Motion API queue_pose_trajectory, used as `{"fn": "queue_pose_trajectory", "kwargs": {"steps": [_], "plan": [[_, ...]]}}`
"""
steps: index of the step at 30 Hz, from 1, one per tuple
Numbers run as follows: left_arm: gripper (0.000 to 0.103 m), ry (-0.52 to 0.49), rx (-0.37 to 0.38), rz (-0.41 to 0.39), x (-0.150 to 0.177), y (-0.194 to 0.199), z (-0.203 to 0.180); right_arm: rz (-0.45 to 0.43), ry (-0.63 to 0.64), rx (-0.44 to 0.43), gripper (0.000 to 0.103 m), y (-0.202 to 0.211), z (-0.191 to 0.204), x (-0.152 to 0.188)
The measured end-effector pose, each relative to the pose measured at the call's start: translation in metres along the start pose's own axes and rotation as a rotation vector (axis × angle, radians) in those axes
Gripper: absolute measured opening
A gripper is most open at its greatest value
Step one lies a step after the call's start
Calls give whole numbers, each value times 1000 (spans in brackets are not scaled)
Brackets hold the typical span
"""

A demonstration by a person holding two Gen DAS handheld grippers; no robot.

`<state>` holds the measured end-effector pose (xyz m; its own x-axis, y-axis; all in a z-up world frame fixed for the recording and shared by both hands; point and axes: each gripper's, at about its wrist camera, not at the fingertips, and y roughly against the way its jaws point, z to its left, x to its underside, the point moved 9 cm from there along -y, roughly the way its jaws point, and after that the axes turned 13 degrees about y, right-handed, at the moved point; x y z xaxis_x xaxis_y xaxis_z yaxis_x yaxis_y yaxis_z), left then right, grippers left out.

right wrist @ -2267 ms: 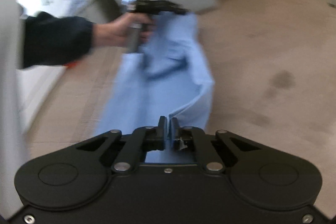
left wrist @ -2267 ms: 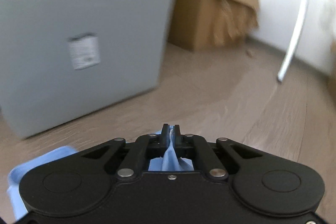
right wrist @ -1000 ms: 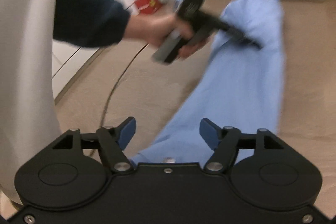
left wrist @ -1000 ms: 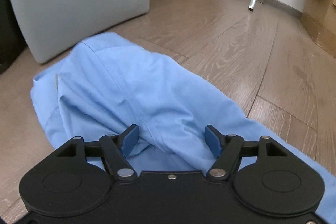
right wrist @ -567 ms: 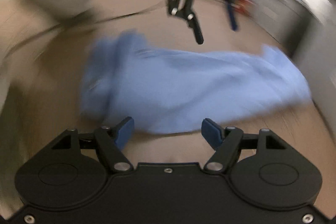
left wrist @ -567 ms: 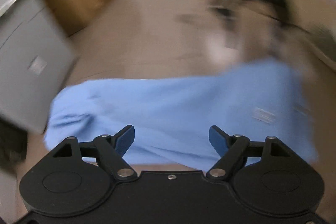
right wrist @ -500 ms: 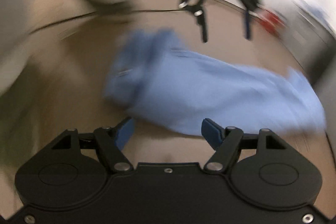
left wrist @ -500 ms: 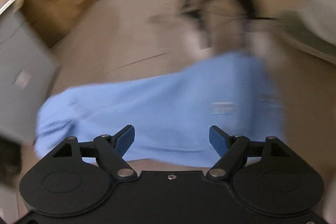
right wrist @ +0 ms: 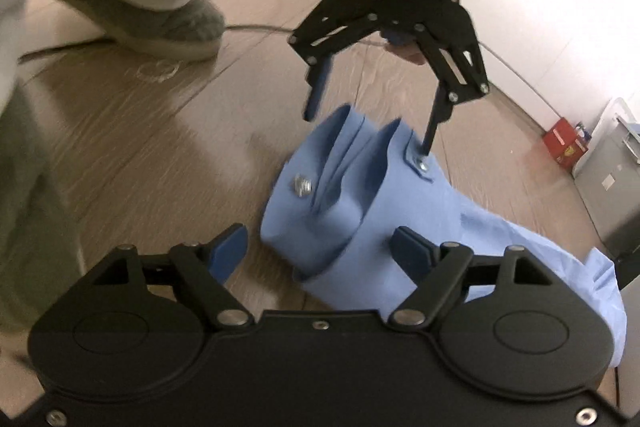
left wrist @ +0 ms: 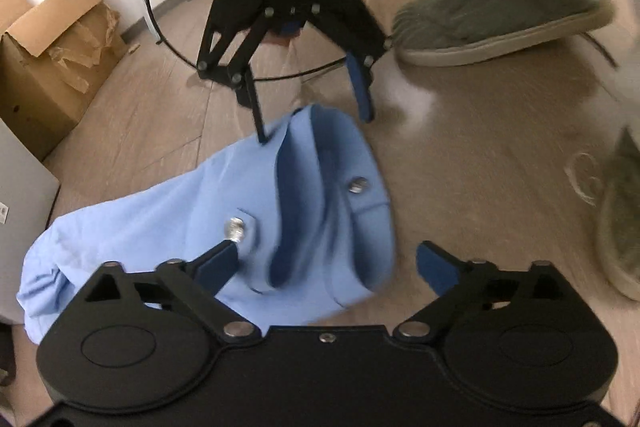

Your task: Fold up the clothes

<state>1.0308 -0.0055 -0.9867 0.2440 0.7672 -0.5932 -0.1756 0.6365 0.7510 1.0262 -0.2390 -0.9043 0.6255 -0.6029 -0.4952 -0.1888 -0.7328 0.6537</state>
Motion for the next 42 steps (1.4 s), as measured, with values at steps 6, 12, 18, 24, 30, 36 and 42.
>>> {"fn": "queue_pose_trajectory", "kwargs": {"steps": [6, 12, 18, 24, 30, 36, 42], "plan": [[99, -46, -89, -74, 0, -17, 9, 70, -44, -7, 74, -13, -2, 6], [103, -166, -122, -166, -9, -27, 8, 93, -210, -48, 40, -12, -12, 7], [103, -247, -80, -179, -19, -37, 13, 74, -570, -106, 15, -3, -54, 21], [42, -8, 69, -59, -24, -50, 36, 51, -678, -154, 14, -1, -74, 33], [23, 473, 135, 18, -40, -48, 80, 62, -569, -37, 88, 8, -70, 25], [18, 910, 220, 26, -40, -47, 129, 130, -314, 52, 88, -12, -24, 27], [18, 1037, 278, 31, -40, -47, 142, 203, -226, 223, 84, -28, -31, 46]]}}
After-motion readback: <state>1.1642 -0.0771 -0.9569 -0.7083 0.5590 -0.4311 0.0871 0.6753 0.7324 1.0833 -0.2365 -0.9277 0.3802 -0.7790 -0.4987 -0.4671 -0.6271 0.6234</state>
